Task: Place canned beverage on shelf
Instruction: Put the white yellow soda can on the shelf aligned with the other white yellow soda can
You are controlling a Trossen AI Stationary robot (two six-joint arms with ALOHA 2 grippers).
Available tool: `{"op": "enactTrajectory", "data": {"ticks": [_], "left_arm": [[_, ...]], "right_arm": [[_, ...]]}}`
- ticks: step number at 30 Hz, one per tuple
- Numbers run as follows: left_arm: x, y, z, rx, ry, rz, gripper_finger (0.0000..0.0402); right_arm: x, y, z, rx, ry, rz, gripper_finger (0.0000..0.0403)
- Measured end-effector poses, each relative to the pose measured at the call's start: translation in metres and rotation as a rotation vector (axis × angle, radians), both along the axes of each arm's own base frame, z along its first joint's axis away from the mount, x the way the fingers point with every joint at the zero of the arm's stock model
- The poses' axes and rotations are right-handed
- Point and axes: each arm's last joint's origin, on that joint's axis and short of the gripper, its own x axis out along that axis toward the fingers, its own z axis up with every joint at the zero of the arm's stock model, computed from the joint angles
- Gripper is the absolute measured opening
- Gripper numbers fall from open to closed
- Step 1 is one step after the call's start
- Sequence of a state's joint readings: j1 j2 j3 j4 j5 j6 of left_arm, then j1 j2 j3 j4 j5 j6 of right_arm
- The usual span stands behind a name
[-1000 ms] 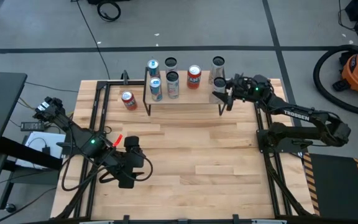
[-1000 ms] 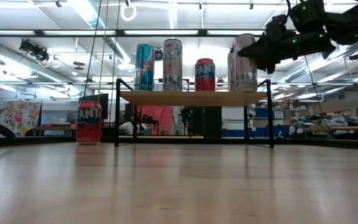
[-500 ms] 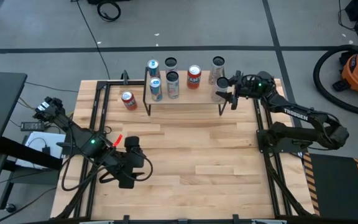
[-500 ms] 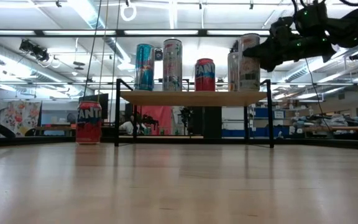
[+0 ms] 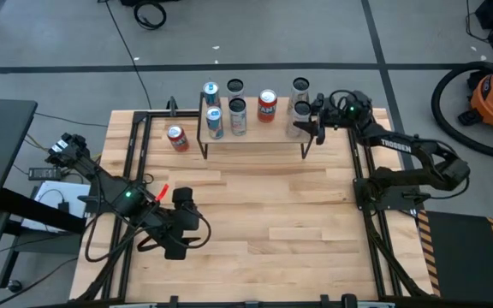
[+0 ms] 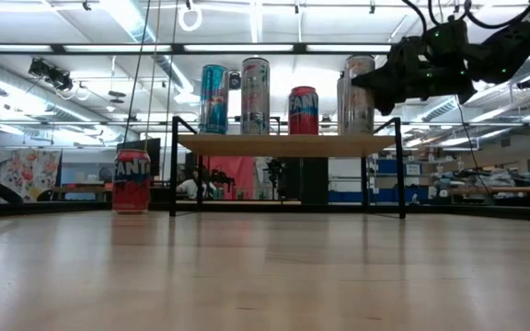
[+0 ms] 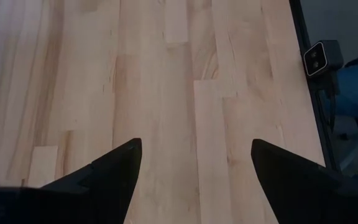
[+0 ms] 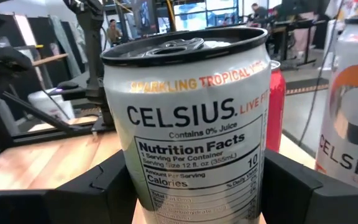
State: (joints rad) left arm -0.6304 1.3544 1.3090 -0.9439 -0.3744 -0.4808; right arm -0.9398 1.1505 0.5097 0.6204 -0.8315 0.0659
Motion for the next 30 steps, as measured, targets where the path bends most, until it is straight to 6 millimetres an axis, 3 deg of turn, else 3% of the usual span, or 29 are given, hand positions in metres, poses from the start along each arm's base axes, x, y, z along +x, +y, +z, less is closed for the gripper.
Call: {"op": "enactTrajectory", "data": {"ticks": [8,23,30], "left_arm": [[0.0000,0.0000,0.0000,-0.002,0.000,0.002,0.0314],[0.0006,0.0008,0.0001,-0.003,-0.001,0.006,0.0314],[0.0023,0.0025,0.0003,-0.007,-0.005,0.017,0.0314]], "right_arm": [[-0.0029,0.0032,0.0084,-0.001,-0.016,0.028,0.0270],[-0.0065,0.0009,0.0025,-0.011,0.043,0.009,0.0271],[-0.0065,0.0008,0.0020,-0.011,0.045,0.005,0.0300]]}}
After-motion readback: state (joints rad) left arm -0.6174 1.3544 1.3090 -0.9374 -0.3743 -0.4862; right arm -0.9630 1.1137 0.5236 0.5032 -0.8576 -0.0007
